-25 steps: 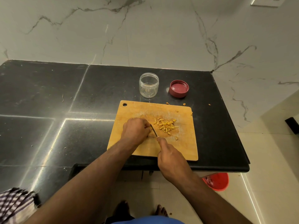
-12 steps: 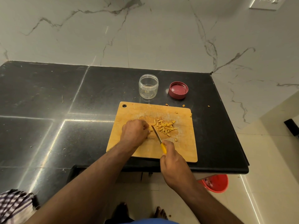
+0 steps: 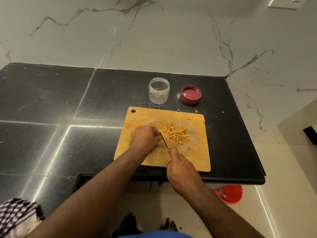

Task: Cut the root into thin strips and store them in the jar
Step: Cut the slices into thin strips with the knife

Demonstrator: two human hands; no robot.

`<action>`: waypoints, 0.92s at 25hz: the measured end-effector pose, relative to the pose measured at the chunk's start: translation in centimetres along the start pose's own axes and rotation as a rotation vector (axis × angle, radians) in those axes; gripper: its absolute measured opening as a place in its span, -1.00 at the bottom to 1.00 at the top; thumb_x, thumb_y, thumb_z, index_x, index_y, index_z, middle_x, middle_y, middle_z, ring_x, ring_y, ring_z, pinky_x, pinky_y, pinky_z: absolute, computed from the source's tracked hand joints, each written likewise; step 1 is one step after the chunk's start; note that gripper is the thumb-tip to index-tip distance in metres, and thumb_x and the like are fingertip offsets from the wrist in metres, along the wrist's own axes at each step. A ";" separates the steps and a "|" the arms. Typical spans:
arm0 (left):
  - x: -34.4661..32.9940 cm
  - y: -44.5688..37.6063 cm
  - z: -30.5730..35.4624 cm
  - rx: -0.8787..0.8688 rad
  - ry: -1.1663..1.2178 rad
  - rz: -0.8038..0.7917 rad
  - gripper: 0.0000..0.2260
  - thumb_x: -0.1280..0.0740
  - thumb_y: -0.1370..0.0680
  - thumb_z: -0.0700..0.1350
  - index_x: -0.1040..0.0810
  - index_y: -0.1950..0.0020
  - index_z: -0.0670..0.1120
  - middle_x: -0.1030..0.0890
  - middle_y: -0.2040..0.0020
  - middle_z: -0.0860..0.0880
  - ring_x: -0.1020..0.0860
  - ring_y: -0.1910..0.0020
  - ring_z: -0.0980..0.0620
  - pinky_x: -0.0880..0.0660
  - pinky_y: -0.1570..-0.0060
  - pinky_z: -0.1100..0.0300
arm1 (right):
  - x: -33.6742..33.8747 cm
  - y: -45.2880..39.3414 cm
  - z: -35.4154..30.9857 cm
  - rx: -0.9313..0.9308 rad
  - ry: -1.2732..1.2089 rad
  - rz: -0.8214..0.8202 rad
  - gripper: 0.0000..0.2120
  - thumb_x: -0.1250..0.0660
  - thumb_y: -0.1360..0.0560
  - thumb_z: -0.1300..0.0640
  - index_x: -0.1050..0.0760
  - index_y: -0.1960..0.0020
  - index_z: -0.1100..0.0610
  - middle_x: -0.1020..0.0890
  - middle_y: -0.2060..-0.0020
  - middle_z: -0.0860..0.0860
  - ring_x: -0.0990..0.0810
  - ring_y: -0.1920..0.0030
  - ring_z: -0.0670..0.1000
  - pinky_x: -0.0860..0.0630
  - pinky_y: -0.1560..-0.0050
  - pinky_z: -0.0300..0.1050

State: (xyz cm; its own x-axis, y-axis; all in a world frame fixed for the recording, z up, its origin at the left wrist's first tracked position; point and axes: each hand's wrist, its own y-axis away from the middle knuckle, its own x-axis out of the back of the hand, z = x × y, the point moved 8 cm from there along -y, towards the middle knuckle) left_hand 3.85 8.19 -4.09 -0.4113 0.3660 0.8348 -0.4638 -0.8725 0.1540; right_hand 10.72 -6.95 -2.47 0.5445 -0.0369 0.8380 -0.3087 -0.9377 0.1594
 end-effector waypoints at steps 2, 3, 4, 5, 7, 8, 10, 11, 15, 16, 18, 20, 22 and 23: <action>0.0 0.0 0.0 0.007 0.004 -0.007 -0.88 -0.42 -0.56 -0.05 -0.71 -0.06 0.02 -0.68 0.06 0.09 -0.58 0.02 0.04 -0.55 -0.10 -0.06 | 0.0 0.4 0.1 -0.001 0.006 -0.009 -0.74 -0.05 -0.65 0.12 -0.18 -0.33 0.00 -0.52 0.08 0.01 -0.53 0.17 -0.01 -0.51 0.20 -0.04; 0.0 0.0 0.0 0.011 0.010 -0.008 -0.89 -0.42 -0.56 -0.05 -0.70 -0.06 0.01 -0.68 0.06 0.09 -0.58 0.02 0.04 -0.55 -0.11 -0.07 | -0.1 0.8 0.3 -0.004 0.002 -0.009 -0.75 -0.05 -0.65 0.12 -0.18 -0.32 0.00 -0.52 0.09 0.00 -0.53 0.18 -0.03 -0.53 0.20 -0.04; 0.0 0.0 -0.1 0.014 0.013 -0.009 -0.89 -0.42 -0.56 -0.05 -0.70 -0.06 0.01 -0.67 0.05 0.09 -0.58 0.01 0.04 -0.55 -0.12 -0.07 | -0.1 1.4 0.5 -0.006 -0.002 -0.005 -0.75 -0.06 -0.65 0.11 -0.19 -0.32 -0.01 -0.52 0.11 -0.02 -0.53 0.19 -0.05 -0.53 0.21 -0.06; 0.0 0.1 -0.1 0.014 0.015 -0.009 -0.89 -0.42 -0.56 -0.05 -0.70 -0.06 0.01 -0.67 0.04 0.09 -0.58 0.01 0.04 -0.55 -0.12 -0.07 | 0.0 2.0 0.7 -0.012 -0.005 0.003 -0.75 -0.06 -0.65 0.11 -0.19 -0.32 -0.02 -0.52 0.11 -0.03 -0.53 0.20 -0.06 -0.52 0.23 -0.10; 0.0 0.1 -0.1 0.011 0.020 -0.008 -0.87 -0.43 -0.56 -0.05 -0.70 -0.08 0.02 -0.68 0.02 0.09 -0.58 0.00 0.04 -0.55 -0.12 -0.06 | 0.6 2.6 1.3 -0.030 -0.016 0.058 -0.73 -0.07 -0.65 0.11 -0.22 -0.34 -0.02 -0.51 0.10 -0.06 -0.53 0.19 -0.08 -0.48 0.25 -0.19; -0.1 0.1 -0.2 0.013 0.023 -0.010 -0.86 -0.44 -0.55 -0.05 -0.69 -0.09 0.01 -0.68 0.01 0.08 -0.59 -0.01 0.04 -0.56 -0.13 -0.06 | 1.1 2.8 1.5 -0.029 -0.025 0.101 -0.72 -0.09 -0.65 0.12 -0.24 -0.35 -0.01 -0.51 0.10 -0.06 -0.53 0.20 -0.08 -0.47 0.26 -0.22; -0.1 0.1 -0.3 0.017 0.032 -0.016 -0.83 -0.44 -0.56 -0.04 -0.69 -0.13 0.00 -0.69 -0.03 0.07 -0.59 -0.03 0.04 -0.55 -0.15 -0.06 | 1.6 2.7 1.6 -0.015 -0.041 0.158 -0.70 -0.11 -0.64 0.15 -0.27 -0.36 0.00 -0.51 0.10 -0.08 -0.54 0.23 -0.08 -0.45 0.30 -0.26; -0.1 0.1 -0.3 0.017 0.036 -0.018 -0.81 -0.44 -0.56 -0.04 -0.68 -0.15 0.00 -0.69 -0.05 0.07 -0.59 -0.04 0.04 -0.55 -0.15 -0.06 | 1.7 2.6 1.5 -0.014 -0.051 0.162 -0.70 -0.11 -0.64 0.15 -0.26 -0.36 -0.01 -0.51 0.10 -0.08 -0.54 0.22 -0.08 -0.43 0.31 -0.27; -0.1 0.3 -0.5 0.020 0.050 -0.011 -0.79 -0.43 -0.56 -0.05 -0.66 -0.18 0.00 -0.68 -0.06 0.07 -0.59 -0.05 0.05 -0.56 -0.14 -0.06 | 1.2 2.0 1.1 -0.012 -0.071 0.128 -0.70 -0.09 -0.65 0.14 -0.25 -0.36 -0.01 -0.51 0.07 -0.07 -0.54 0.16 -0.05 -0.46 0.21 -0.16; -0.1 0.3 -0.5 0.021 0.052 -0.011 -0.80 -0.43 -0.56 -0.06 -0.67 -0.18 0.00 -0.68 -0.06 0.07 -0.59 -0.04 0.05 -0.56 -0.14 -0.06 | 1.1 1.7 1.0 -0.010 -0.068 0.119 -0.71 -0.09 -0.64 0.14 -0.25 -0.36 -0.01 -0.51 0.08 -0.06 -0.53 0.17 -0.05 -0.45 0.21 -0.14; -0.1 0.3 -0.4 0.013 0.045 -0.014 -0.80 -0.42 -0.56 -0.06 -0.67 -0.18 0.02 -0.68 -0.04 0.07 -0.58 -0.04 0.05 -0.56 -0.13 -0.06 | 0.9 1.3 1.0 -0.009 -0.047 0.108 -0.71 -0.09 -0.64 0.15 -0.25 -0.36 0.01 -0.51 0.10 -0.05 -0.51 0.20 -0.05 -0.40 0.24 -0.14; 0.1 0.4 -0.1 -0.006 0.014 -0.015 -0.76 -0.40 -0.57 -0.04 -0.64 -0.24 0.08 -0.67 -0.02 0.09 -0.57 -0.05 0.03 -0.55 -0.12 -0.07 | 0.9 1.0 1.3 -0.014 -0.018 0.103 -0.70 -0.08 -0.64 0.14 -0.23 -0.36 0.01 -0.51 0.10 -0.04 -0.50 0.20 -0.05 -0.38 0.24 -0.16; 0.2 0.5 0.3 -0.047 -0.057 -0.010 -0.70 -0.36 -0.59 -0.02 -0.57 -0.32 0.18 -0.63 -0.04 0.09 -0.54 -0.09 0.02 -0.53 -0.11 -0.06 | 1.0 1.0 1.4 -0.011 0.025 0.089 -0.70 -0.06 -0.65 0.12 -0.21 -0.37 0.00 -0.51 0.06 -0.02 -0.52 0.19 -0.02 -0.44 0.23 -0.11; 0.2 0.5 0.5 -0.066 -0.095 -0.011 -0.68 -0.34 -0.60 0.00 -0.55 -0.34 0.23 -0.61 -0.08 0.08 -0.52 -0.12 0.01 -0.51 -0.12 -0.05 | 0.9 1.1 1.4 -0.003 0.047 0.082 -0.70 -0.05 -0.65 0.10 -0.20 -0.37 -0.01 -0.50 0.06 -0.02 -0.52 0.19 0.00 -0.47 0.23 -0.09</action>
State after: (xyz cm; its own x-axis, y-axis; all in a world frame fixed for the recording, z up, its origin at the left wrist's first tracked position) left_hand 3.87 7.65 -3.60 -0.3305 0.3406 0.8802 -0.5198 -0.8441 0.1314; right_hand 12.00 -8.56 -2.24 0.4803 -0.0977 0.8717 -0.3538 -0.9309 0.0906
